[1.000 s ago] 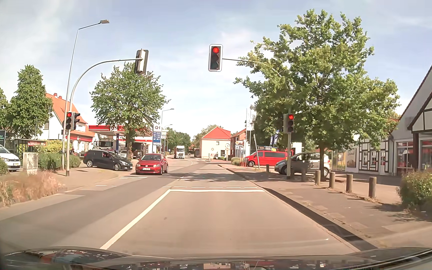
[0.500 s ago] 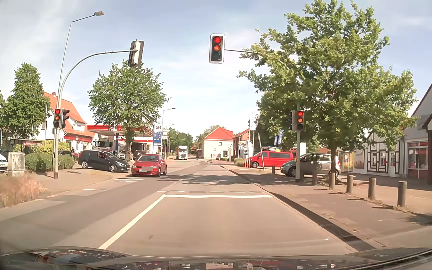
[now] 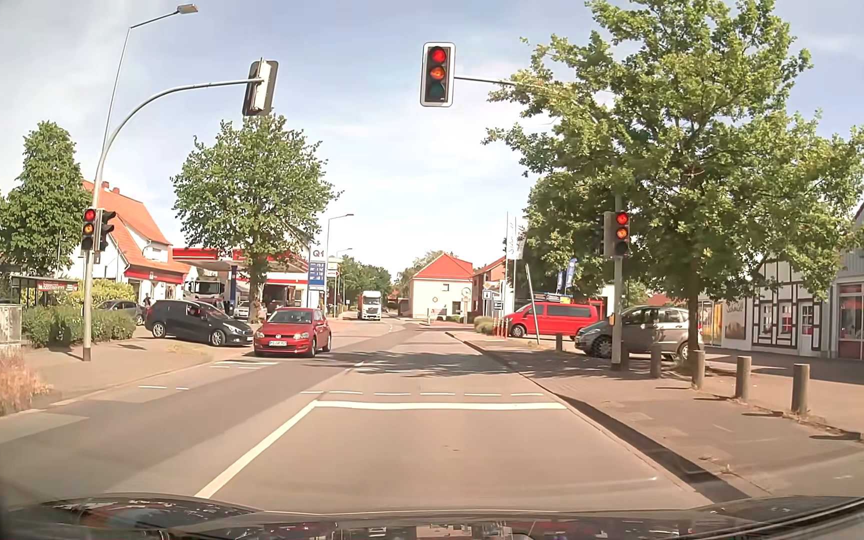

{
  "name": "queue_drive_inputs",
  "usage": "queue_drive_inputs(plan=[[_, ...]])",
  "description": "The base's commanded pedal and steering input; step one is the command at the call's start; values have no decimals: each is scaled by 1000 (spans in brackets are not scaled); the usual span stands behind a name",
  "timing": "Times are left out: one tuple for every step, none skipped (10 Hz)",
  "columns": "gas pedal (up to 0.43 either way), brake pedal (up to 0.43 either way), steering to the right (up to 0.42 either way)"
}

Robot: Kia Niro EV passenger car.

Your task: Follow the waypoints while adhering to traffic rules and regulations

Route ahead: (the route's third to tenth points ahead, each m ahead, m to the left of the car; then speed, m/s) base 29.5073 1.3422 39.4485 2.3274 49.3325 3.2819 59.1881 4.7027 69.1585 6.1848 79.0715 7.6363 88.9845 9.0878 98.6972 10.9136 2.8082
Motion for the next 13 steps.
queue_drive_inputs(plan=[[0,61,-27],[0,18,-27],[0,0,-27],[0,0,-27],[0,0,-27],[0,0,-27],[0,0,-27],[0,0,-27],[0,0,-27],[39,0,-28],[67,0,-27],[79,0,-27],[87,0,-27]])
